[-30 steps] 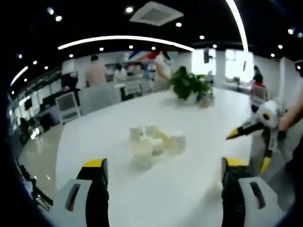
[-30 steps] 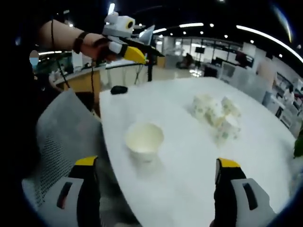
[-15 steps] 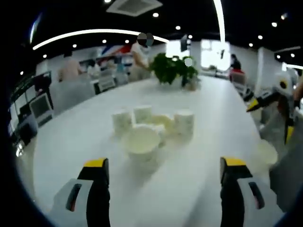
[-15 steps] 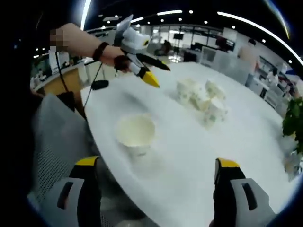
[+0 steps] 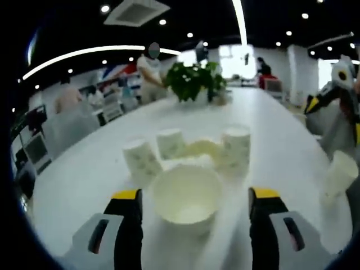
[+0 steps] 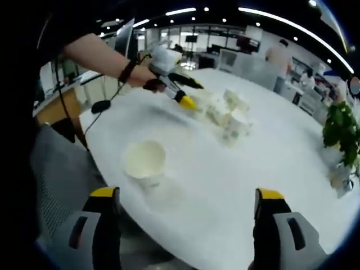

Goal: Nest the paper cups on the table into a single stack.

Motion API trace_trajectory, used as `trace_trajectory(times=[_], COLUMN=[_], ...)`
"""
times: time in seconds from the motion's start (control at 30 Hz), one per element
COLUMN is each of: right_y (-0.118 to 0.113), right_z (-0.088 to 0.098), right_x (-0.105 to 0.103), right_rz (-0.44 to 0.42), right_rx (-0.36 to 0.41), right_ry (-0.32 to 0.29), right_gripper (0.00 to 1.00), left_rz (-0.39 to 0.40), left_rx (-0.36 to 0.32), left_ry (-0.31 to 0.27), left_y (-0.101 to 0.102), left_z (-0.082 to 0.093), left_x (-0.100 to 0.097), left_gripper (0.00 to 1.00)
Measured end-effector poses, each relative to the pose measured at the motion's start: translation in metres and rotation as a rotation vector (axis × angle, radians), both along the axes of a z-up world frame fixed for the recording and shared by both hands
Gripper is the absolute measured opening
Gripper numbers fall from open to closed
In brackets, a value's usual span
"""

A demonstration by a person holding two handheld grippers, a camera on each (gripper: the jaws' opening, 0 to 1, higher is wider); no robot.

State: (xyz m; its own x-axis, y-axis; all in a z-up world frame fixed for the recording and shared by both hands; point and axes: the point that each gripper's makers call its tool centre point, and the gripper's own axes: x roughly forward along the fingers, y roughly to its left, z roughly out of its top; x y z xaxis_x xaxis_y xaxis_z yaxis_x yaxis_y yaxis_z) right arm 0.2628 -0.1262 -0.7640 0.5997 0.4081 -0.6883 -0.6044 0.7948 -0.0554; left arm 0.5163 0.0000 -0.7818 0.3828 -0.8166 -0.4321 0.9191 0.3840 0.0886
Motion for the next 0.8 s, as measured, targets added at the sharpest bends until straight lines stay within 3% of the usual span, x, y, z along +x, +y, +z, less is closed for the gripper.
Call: trace_trajectory(times=[0.33, 0.5, 0.8], right_y=[-0.001, 0.002, 0.004], right_z=[0.0, 0.002, 0.006], right_x=[-0.003, -0.003, -0.005], right_rz=[-0.031, -0.034, -0.055], right_rx=[-0.007, -0.012, -0.004], right_ry=[0.004, 0.0, -0.015], right_gripper=[0.97, 0.96, 0.96], left_rz=[-0.004, -0.012, -0.013], left_rx=[-0.032, -0.041, -0.061], left_ry=[0.041, 0.038, 0.038], left_y=[0.004, 0.003, 0.01], left_z=[-0.004, 0.0, 0.022], left_x=[0.004, 0.001, -0.011], left_gripper=[0.49, 0.45, 0.44])
